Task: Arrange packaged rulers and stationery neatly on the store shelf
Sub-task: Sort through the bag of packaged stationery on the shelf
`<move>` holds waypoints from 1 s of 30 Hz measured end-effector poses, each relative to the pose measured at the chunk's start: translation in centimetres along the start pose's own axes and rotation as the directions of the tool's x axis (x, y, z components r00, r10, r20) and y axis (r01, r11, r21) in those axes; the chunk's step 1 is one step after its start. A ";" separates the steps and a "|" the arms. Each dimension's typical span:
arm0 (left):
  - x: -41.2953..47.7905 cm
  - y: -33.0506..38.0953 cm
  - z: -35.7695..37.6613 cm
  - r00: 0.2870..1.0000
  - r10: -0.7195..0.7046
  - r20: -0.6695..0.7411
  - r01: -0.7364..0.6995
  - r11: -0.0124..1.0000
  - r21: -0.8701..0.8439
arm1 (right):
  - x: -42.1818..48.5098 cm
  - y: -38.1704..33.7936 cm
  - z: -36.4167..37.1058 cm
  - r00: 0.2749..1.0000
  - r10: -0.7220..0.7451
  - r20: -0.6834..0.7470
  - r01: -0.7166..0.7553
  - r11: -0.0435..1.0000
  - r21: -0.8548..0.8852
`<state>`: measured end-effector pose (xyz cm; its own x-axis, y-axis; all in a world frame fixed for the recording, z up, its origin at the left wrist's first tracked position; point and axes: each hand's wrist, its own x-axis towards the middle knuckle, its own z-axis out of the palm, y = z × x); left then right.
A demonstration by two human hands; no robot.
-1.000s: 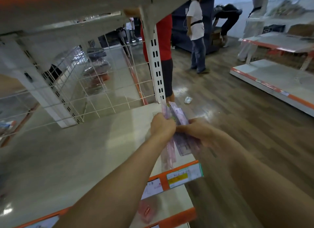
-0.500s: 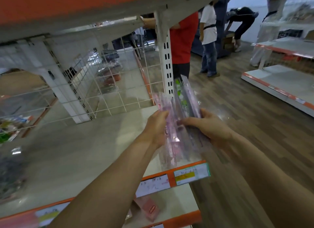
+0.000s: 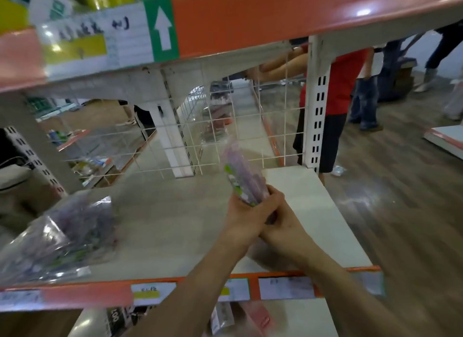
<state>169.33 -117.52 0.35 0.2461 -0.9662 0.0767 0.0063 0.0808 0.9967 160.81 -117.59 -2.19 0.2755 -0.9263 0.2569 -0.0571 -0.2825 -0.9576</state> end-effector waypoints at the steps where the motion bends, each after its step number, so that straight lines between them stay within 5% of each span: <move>1: 0.0 0.2 -0.1 0.998 0.019 -0.052 -0.018 1.000 0.021 | 0.1 0.0 0.2 1.000 0.002 0.006 -0.002 1.000 -0.006; 6: 0.2 2.3 -0.9 0.989 0.151 -0.008 -0.150 0.988 0.041 | 0.7 -1.1 0.3 1.000 0.005 0.002 -0.005 1.000 0.020; 8: 0.4 2.1 -1.4 0.996 0.085 0.028 -0.088 0.988 0.123 | 0.3 -0.4 0.4 0.997 0.050 0.057 -0.051 0.999 0.018; 10: 0.2 1.0 -1.7 0.997 -0.030 0.076 0.018 0.987 0.160 | -0.2 0.8 0.6 0.988 0.107 0.110 -0.087 0.982 -0.169; 13: 0.3 -0.3 -1.7 0.983 -0.180 0.025 0.180 0.984 0.015 | 0.1 1.3 0.8 0.986 0.141 0.093 -0.096 0.920 -0.381; 19: 3.0 -1.0 -4.4 0.937 -0.324 0.127 0.348 0.857 -0.380 | -0.5 -0.3 1.3 0.976 0.184 0.120 -0.177 0.982 -0.063; 22: 2.4 -2.4 -5.3 0.880 -0.422 0.219 0.474 0.817 -0.329 | -0.7 0.1 0.9 0.983 0.186 0.011 -0.182 0.971 -0.152; 27: 2.2 -2.9 -5.1 0.906 -0.387 0.172 0.421 0.869 -0.261 | -0.6 0.9 1.3 0.957 0.171 -0.233 -0.228 0.943 -0.244; 30: 2.5 -3.2 -5.2 0.893 -0.406 0.197 0.447 0.852 -0.273 | -0.7 0.4 1.2 0.927 0.183 -0.328 -0.244 0.957 -0.156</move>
<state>174.98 -118.92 -2.75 0.0258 -0.9434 -0.3306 0.3800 -0.2966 0.8761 161.74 -116.74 -2.95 -0.0695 -0.9919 0.1059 -0.2718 -0.0833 -0.9588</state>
